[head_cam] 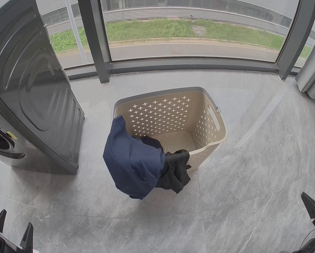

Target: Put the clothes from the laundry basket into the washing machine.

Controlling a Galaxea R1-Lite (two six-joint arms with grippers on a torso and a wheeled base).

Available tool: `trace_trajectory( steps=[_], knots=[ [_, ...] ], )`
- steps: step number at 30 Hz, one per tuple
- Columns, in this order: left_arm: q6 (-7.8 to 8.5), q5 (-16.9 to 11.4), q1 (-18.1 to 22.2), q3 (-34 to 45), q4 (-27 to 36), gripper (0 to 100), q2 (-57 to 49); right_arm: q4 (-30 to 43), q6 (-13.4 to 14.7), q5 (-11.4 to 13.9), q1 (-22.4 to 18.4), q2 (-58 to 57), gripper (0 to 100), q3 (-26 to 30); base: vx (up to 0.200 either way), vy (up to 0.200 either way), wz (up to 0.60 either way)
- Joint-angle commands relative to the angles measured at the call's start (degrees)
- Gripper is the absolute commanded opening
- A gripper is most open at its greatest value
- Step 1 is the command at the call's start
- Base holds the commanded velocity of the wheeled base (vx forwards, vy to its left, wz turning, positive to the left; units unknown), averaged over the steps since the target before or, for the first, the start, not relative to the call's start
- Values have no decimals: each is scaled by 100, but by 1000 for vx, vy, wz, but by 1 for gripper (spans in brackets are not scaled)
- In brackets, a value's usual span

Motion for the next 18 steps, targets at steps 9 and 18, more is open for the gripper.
trace_trajectory(
  steps=[9, 18],
  knots=[
    [-61, -5, 0, 101, -9, 100, -49, -2919, 847, -22, 1488, 4775, 100, 225, 0, 0, 0],
    [-61, -5, 0, 101, -9, 100, -49, -3464, 1014, -58, 1963, 5566, 100, 111, 0, 0, 0]
  ],
)
